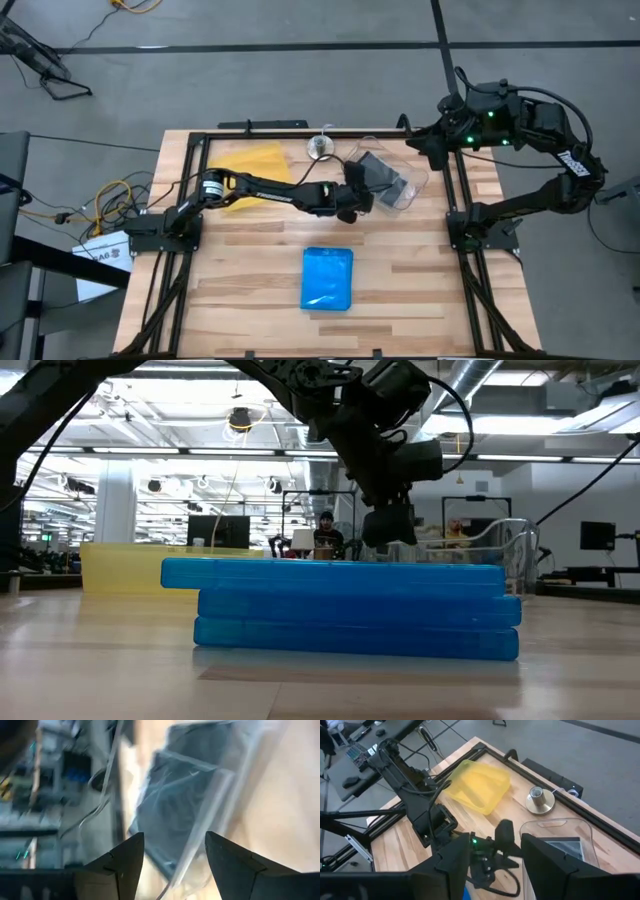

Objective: Pick & place jewel cases by type
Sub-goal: Put the black CD case into the transparent bin, then adjust the transparent bin on the table

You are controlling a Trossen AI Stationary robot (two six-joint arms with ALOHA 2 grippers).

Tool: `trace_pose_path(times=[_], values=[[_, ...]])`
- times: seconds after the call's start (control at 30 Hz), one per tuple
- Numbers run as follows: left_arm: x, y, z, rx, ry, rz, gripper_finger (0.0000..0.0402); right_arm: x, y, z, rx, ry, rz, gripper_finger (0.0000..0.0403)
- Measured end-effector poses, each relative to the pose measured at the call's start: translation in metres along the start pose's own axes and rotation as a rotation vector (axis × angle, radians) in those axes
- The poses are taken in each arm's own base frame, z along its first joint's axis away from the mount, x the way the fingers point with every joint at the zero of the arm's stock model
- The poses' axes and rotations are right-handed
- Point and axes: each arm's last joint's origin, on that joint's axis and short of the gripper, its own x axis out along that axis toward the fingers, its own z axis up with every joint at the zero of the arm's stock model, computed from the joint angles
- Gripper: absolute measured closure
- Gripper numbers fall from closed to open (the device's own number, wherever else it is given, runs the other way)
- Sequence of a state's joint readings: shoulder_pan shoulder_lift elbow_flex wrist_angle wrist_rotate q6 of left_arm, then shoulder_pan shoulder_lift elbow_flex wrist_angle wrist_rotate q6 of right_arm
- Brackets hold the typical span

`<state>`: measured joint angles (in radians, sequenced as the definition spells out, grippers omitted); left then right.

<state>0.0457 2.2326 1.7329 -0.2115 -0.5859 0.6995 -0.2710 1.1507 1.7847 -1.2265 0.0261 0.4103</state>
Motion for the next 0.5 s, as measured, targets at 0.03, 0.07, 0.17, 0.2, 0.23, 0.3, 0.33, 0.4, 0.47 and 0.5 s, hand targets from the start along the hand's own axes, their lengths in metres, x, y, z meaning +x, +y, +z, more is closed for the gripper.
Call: trace_pose_path(times=[0.03, 0.07, 0.17, 0.2, 0.23, 0.3, 0.33, 0.4, 0.47, 0.5], values=[[-0.001, 0.0, 0.0, -0.027, 0.016, 0.022, 0.0196, 0.0, 0.0, 0.0, 0.0, 0.0, 0.0, 0.0233], [-0.004, 0.001, 0.001, -0.058, 0.029, 0.037, 0.0196, 0.0, 0.0, 0.0, -0.001, 0.0, 0.0, 0.0234], [-0.015, 0.008, 0.004, -0.201, 0.021, 0.041, 0.0196, 0.0, 0.0, 0.0, -0.004, 0.004, -0.001, 0.0235], [-0.02, 0.012, 0.005, -0.264, 0.006, 0.028, 0.0196, 0.0, 0.0, -0.001, -0.014, 0.009, -0.004, 0.0236], [-0.025, 0.016, 0.006, -0.33, -0.01, 0.008, 0.0196, 0.0, -0.001, -0.002, -0.026, 0.016, -0.007, 0.0236], [-0.034, 0.026, 0.004, -0.458, -0.028, -0.045, 0.0196, 0.0, -0.002, -0.004, -0.047, 0.041, -0.017, 0.0236], [-0.037, 0.031, 0.003, -0.512, -0.038, -0.08, 0.0196, 0.0, -0.002, -0.005, -0.052, 0.056, -0.023, 0.0236], [-0.042, 0.043, -0.001, -0.606, -0.056, -0.152, 0.0196, 0.0, -0.004, -0.009, -0.057, 0.096, -0.04, 0.0236], [-0.047, 0.055, -0.006, -0.693, -0.077, -0.223, 0.0196, -0.001, -0.006, -0.014, -0.066, 0.146, -0.06, 0.0237], [-0.05, 0.062, -0.008, -0.737, -0.088, -0.251, 0.0196, -0.002, -0.007, -0.016, -0.077, 0.173, -0.071, 0.0238]])
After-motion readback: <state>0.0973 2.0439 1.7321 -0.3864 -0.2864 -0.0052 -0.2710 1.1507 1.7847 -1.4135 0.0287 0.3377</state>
